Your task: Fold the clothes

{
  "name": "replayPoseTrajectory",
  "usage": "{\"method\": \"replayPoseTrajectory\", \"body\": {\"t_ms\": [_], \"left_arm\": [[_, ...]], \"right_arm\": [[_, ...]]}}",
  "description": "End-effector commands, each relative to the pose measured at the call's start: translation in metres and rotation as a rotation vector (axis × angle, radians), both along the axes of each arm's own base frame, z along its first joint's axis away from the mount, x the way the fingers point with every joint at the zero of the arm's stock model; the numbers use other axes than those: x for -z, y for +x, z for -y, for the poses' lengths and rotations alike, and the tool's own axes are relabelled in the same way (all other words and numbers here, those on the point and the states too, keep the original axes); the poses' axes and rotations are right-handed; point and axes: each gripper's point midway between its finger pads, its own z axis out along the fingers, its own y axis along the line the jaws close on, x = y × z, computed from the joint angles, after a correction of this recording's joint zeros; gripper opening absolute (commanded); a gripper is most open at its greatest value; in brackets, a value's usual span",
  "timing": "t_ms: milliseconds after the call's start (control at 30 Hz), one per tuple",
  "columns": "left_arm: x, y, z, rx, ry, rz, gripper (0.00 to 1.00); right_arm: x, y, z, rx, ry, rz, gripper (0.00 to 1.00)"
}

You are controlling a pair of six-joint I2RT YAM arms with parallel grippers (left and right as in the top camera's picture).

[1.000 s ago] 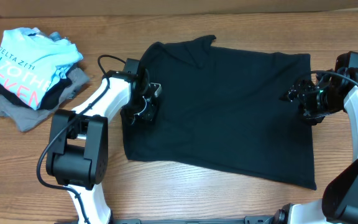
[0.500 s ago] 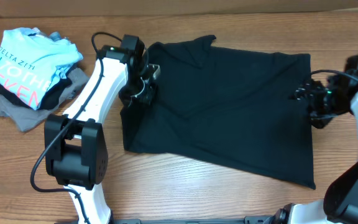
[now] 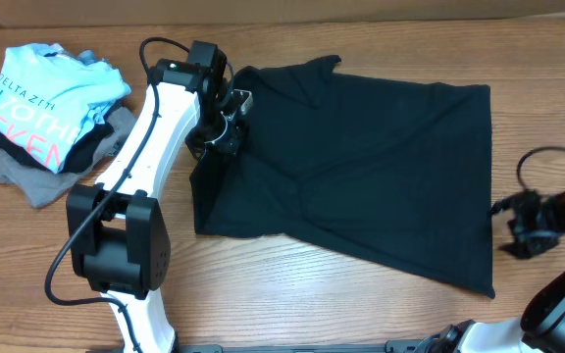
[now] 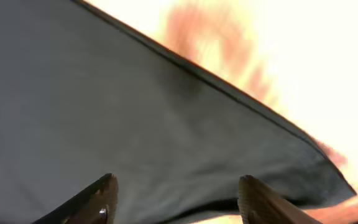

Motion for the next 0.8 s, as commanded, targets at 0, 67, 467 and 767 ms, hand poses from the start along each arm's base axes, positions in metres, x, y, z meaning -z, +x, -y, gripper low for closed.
{"method": "replayPoseTrajectory", "body": {"t_ms": [0,67,467,767], "left_arm": [[-0.010,0.006,0.001,0.017,-0.002,0.038,0.04],[-0.010,0.006,0.001,0.020,-0.001,0.038,0.04],[-0.010,0.006,0.001,0.020,-0.001,0.039,0.04],[-0.010,0.004,0.001,0.020,0.000,0.031,0.04]], "right_arm": [[0.011,-0.018,-0.001,0.027,0.009,-0.043,0.64],[0.014,-0.029,-0.001,0.045,0.020,-0.076,0.64],[0.008,0.007,-0.010,-0.022,0.181,0.309,0.51],[0.001,0.073,0.004,-0.065,0.060,0.535,0.09]]}}
